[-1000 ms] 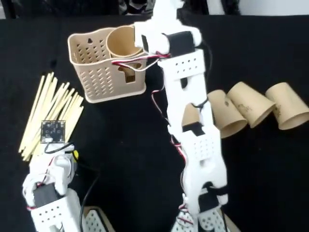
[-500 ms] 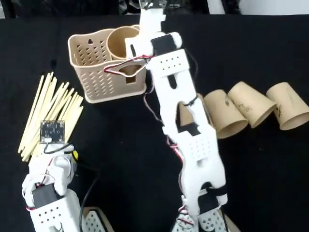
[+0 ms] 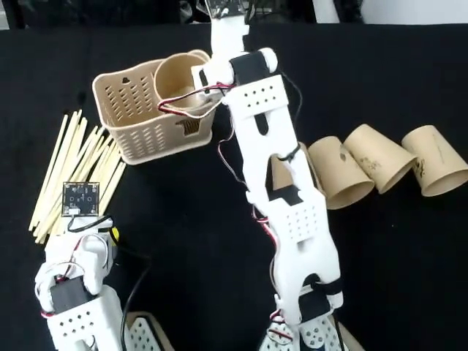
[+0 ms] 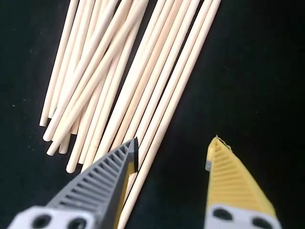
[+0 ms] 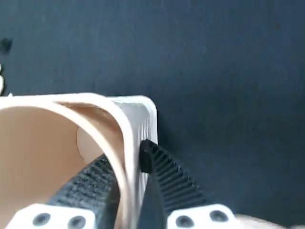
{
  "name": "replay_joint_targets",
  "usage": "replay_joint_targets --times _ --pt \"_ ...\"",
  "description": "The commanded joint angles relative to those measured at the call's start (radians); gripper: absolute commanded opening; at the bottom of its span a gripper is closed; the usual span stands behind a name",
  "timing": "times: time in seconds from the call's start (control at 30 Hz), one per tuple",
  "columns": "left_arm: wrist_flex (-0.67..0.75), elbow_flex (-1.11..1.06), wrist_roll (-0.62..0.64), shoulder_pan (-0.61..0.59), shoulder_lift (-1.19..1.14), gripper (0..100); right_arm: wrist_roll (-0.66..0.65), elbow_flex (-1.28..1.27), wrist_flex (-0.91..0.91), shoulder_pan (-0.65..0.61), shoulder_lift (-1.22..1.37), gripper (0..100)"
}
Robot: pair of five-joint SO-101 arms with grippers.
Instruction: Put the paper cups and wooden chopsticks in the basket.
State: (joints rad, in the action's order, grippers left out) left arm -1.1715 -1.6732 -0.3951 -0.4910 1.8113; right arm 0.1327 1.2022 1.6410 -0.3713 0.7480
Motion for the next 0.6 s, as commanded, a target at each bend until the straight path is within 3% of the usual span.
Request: replay_joint_targets --times 0.0,0.23,0.57 --pt "-0.005 -0.001 -0.008 -0.008 0.006 25 0.023 0.143 0.129 -0.005 -0.021 1.1" --pt "-0.005 -0.001 -0.008 -0.008 0.006 25 0.060 0.030 0.127 0.064 -0.131 1.1" --pt "-0.002 -0.001 -0.008 -0.008 0.006 25 0.061 -0.449 0.126 0.055 -0.518 1.1"
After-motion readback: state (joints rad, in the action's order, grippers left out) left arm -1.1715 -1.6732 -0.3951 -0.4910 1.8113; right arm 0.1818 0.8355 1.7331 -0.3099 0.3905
